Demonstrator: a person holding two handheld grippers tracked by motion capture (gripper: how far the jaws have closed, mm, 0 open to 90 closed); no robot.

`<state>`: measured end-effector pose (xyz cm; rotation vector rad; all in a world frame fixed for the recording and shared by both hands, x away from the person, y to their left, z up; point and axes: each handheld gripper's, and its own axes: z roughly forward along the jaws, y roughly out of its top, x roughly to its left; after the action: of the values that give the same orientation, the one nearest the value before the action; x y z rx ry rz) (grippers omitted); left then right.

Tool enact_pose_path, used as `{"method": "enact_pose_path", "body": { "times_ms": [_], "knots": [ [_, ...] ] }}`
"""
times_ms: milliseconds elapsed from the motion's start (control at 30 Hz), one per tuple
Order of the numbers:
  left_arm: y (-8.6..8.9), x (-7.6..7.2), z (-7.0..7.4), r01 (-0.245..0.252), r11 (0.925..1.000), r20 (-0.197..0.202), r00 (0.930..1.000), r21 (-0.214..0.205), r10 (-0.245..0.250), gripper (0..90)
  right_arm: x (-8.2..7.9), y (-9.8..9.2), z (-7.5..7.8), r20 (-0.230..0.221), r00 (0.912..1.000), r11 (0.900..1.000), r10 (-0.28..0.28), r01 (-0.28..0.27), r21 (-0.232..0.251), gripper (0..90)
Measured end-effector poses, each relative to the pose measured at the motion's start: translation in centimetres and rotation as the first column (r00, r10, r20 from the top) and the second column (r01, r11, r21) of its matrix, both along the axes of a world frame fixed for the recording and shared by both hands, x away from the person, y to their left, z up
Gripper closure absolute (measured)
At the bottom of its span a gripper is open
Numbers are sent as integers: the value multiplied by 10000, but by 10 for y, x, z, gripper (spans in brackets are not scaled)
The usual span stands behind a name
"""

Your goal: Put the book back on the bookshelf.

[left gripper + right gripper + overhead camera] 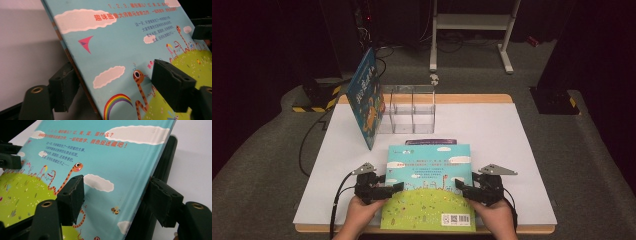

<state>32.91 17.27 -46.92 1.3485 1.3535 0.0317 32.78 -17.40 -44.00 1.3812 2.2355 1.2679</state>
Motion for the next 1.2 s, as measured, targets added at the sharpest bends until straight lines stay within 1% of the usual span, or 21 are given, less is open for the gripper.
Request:
{"method": "enact_pose_path", "body": {
  "times_ms": [100, 167, 233, 267, 333, 400, 467, 500, 567, 600, 667, 767, 833, 900, 933, 967, 1033, 1100, 1167, 1200],
  "knots": [
    [0, 8, 5, -208, 9997, 38, 9998, 93, 207, 251, 10, 4, 6, 110, 9999, 9999, -78, 79, -132, 335],
    [1, 14, 8, -248, 9995, 78, 9997, 195, 247, 251, 19, 6, 10, 120, 9999, 9998, -57, 59, -204, 336],
    [1, 22, 10, -416, 9991, 168, 9990, 87, 415, 250, 27, 8, 12, 128, 9999, 9998, -71, 74, -204, 335],
    [2, 26, 11, -441, 9989, 102, 9990, 163, 439, 251, 33, 9, 13, 94, 9999, 9998, -64, 66, -189, 335],
    [2, 35, 12, -491, 9987, -3, 9988, 112, 491, 247, 41, 10, 15, 19, 9999, 9997, -105, 106, -213, 333],
    [3, 44, 9, -494, 9988, -117, 9987, -44, 493, 248, 50, 10, 14, -61, 9998, 9998, -162, 161, -142, 333],
    [3, 53, 4, -487, 9985, -346, 9983, -246, 478, 246, 57, 10, 12, -175, 9996, 9997, -226, 225, -81, 332],
    [4, 57, 1, -504, 9983, -468, 9977, -307, 490, 246, 60, 10, 10, -221, 9995, 9997, -245, 244, -55, 332],
    [4, 62, -2, -532, 9977, -559, 9971, -420, 508, 244, 67, 10, 7, -365, 9989, 9996, -287, 286, -18, 332],
    [3, 62, -2, -543, 9978, -492, 9974, -378, 524, 244, 69, 9, 6, -382, 9989, 9996, -281, 281, -8, 333],
    [2, 61, 3, -696, 9969, -184, 9974, -371, 690, 247, 71, 10, 7, -336, 9989, 9995, -320, 321, 49, 334],
    [3, 58, 15, -874, 9957, 398, 9953, -317, 886, 271, 70, 10, 16, 186, 9991, 9992, -388, 386, 118, 363],
    [2, 57, 22, -1020, 9943, 701, 9921, -300, 1039, 288, 68, 10, 24, 565, 9972, 9987, -490, 481, 164, 386],
    [1, 56, 31, -1147, 9932, 1100, 9871, -202, 1163, 298, 65, 11, 31, 1005, 9932, 9982, -588, 573, 171, 408],
    [1, 55, 35, -1247, 9917, 1248, 9840, -296, 1275, 309, 64, 11, 35, 1185, 9909, 9978, -644, 625, 199, 416],
    [2, 55, 38, -1264, 9917, 1426, 9814, -252, 1287, 323, 63, 11, 39, 1366, 9882, 9976, -688, 669, 189, 426],
    [3, 54, 44, -1361, 9903, 1686, 9758, -290, 1391, 340, 60, 12, 46, 1716, 9824, 9972, -736, 707, 228, 443],
    [3, 53, 49, -1453, 9889, 2010, 9682, -323, 1488, 352, 58, 14, 51, 2038, 9760, 9970, -768, 751, 163, 446],
    [5, 51, 52, -1543, 9867, 2190, 9622, -521, 1620, 370, 57, 15, 55, 2240, 9714, 9969, -781, 757, 194, 462],
    [6, 50, 54, -1600, 9851, 2250, 9594, -629, 1702, 378, 56, 15, 57, 2319, 9696, 9969, -782, 730, 309, 475]
  ]
}}
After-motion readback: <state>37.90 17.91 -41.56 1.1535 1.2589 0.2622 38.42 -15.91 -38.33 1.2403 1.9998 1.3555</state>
